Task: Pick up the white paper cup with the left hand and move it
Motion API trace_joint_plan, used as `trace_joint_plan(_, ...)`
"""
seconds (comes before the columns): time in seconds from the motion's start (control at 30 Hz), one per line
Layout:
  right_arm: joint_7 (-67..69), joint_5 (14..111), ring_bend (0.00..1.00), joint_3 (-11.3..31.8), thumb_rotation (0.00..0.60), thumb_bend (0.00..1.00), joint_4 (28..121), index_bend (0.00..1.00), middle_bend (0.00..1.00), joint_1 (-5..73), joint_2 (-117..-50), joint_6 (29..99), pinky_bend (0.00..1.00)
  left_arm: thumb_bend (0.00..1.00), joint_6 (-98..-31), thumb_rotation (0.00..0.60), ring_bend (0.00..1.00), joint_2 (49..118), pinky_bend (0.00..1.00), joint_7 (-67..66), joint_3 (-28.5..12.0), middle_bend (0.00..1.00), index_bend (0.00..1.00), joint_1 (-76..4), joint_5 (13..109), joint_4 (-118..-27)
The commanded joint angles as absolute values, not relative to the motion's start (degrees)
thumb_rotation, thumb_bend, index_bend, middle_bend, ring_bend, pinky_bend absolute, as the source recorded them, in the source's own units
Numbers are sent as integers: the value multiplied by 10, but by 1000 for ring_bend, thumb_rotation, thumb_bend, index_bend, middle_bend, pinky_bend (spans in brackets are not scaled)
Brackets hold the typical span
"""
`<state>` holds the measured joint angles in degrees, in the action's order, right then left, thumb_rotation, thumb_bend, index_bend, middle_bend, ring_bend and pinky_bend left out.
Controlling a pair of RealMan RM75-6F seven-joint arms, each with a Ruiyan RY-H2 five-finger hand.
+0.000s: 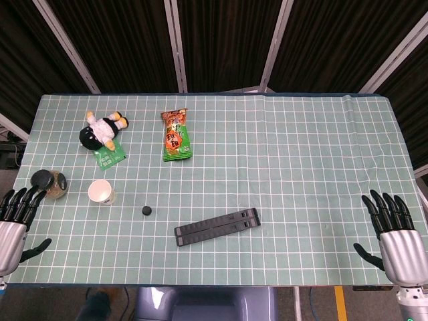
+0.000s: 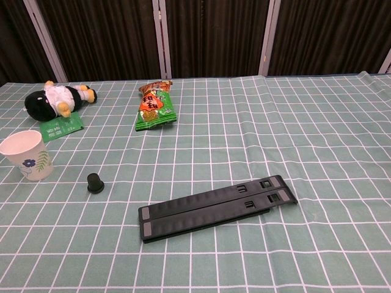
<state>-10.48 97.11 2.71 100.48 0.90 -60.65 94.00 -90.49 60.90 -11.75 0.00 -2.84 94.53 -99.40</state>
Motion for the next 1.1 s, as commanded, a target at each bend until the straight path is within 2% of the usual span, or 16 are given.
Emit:
trace_joint_plan(0.03,-103,969,0,28,600,0,1006,0,0,9,-605,939,0,0,-905,600,0,611,0,-119,-1,0,0,-29,945,-992)
trace_joint_plan(0.23,-97,965,0,28,600,0,1010,0,0,9,-602,937,0,0,-885,600,0,621,0,-130,-5,0,0,-38,934,-982)
trace_joint_plan(0.37,-86,961,0,32,600,0,1014,0,0,14,-601,931,0,0,-797,600,0,662,0,-195,-21,0,0,-96,923,-945)
trace_joint_plan(0.67,-84,931,0,40,600,0,1008,0,0,23,-602,907,0,0,-671,600,0,730,0,-325,-46,0,0,-180,875,-876)
trace_joint_plan(0.73,-93,928,0,41,600,0,1007,0,0,24,-605,906,0,0,-648,600,0,755,0,-370,-56,0,0,-204,863,-827)
trace_joint_plan(0.93,-99,916,0,41,600,0,1001,0,0,29,-612,892,0,0,-624,600,0,788,0,-411,-60,0,0,-232,851,-754)
trace_joint_plan(1.1,-106,909,0,44,600,0,999,0,0,31,-616,890,0,0,-623,600,0,815,0,-349,-49,0,0,-259,881,-694)
